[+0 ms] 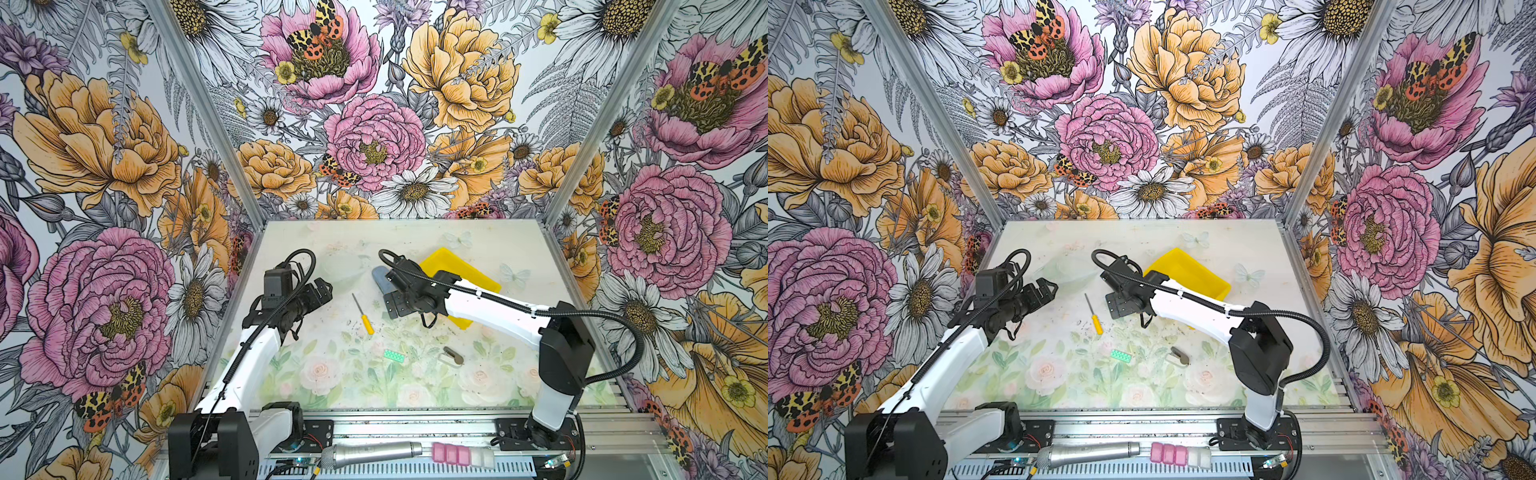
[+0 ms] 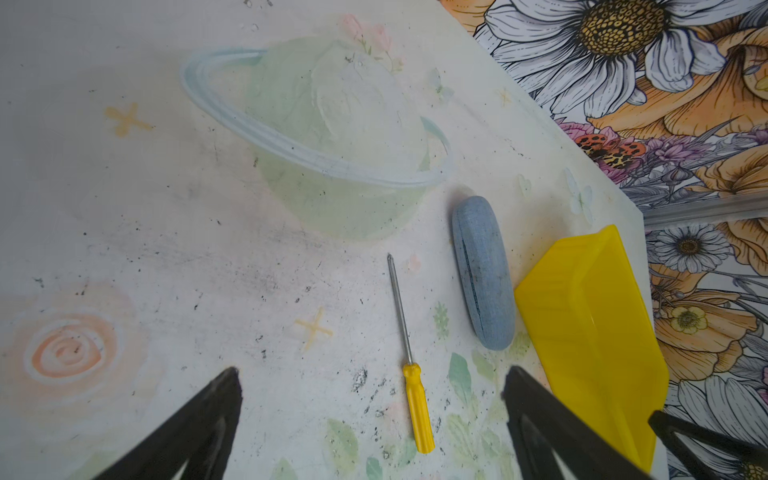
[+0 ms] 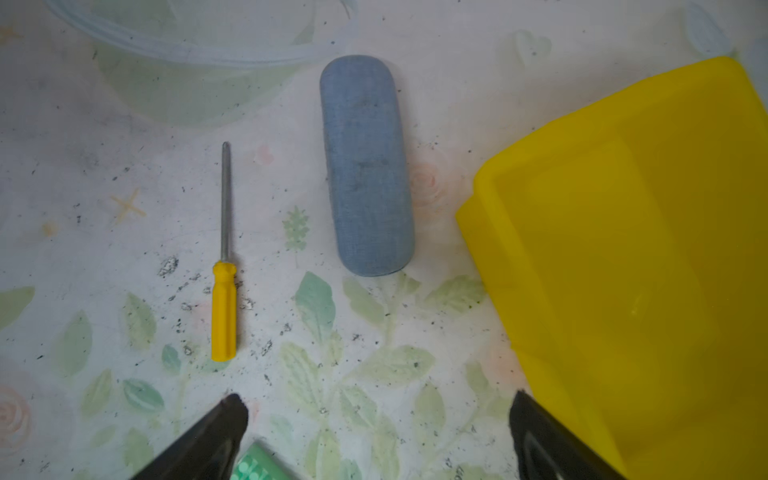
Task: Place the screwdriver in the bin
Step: 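Reach the right gripper across to the yellow-handled screwdriver while the left arm lifts slightly, then close the right gripper on the screwdriver's yellow handle and lift it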
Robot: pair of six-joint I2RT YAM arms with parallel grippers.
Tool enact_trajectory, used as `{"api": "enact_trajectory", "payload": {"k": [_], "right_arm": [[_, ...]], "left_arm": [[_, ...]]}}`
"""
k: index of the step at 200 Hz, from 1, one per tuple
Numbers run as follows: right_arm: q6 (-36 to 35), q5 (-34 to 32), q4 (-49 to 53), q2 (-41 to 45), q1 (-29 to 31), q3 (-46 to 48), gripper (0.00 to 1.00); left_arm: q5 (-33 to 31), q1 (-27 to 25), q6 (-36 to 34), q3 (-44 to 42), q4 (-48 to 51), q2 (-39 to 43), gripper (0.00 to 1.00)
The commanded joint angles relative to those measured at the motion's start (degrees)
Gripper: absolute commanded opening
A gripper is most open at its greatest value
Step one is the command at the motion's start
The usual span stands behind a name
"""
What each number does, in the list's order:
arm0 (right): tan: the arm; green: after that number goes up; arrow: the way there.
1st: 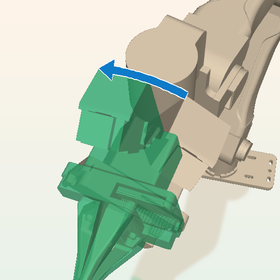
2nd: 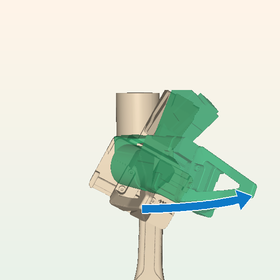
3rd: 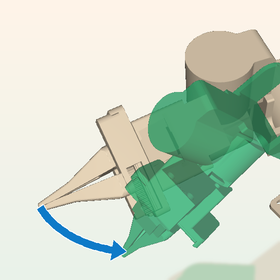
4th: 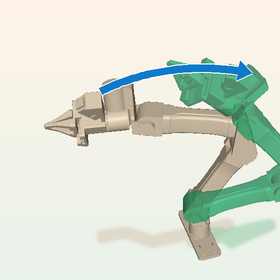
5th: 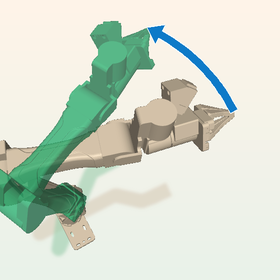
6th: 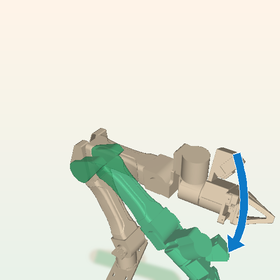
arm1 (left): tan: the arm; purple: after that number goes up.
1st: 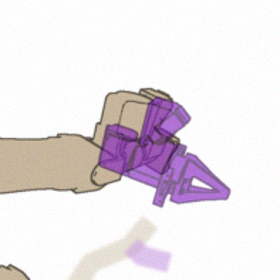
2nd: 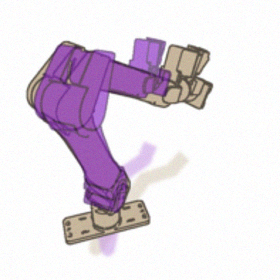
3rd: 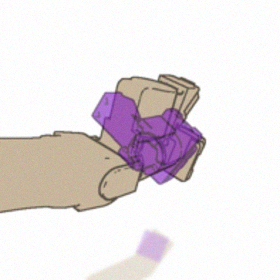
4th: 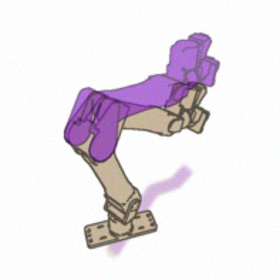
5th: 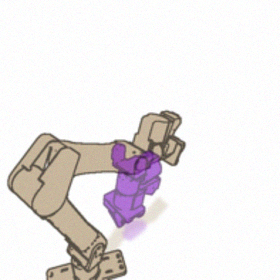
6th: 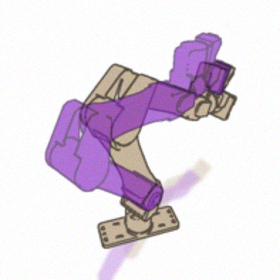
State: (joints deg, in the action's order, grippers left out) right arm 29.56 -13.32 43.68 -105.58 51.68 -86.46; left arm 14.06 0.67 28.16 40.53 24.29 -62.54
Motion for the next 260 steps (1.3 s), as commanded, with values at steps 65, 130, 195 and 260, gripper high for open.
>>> {"api": "enact_trajectory", "payload": {"k": [65,130,195,260], "right_arm": [[-0.89,10.69,0.09,-14.33,1.96,-11.59,0.99],[-1.34,12.66,0.18,-20.72,3.32,-16.92,0.91],[-1.34,13.49,-0.42,-24.46,3.91,-18.57,0.75],[-1.77,13.16,-0.53,-26.41,3.89,-18.9,0.45]], "left_arm": [[2.85,-2.57,8.32,-6.24,2.12,7.02,0.99],[0.37,-3.02,8.45,-7.11,5.52,9.43,0.99],[-0.68,-2.42,7.36,-7.04,6.56,10.01,0.99],[-1.54,-2.2,6.36,-6.87,6.47,8.85,0.99]]}}
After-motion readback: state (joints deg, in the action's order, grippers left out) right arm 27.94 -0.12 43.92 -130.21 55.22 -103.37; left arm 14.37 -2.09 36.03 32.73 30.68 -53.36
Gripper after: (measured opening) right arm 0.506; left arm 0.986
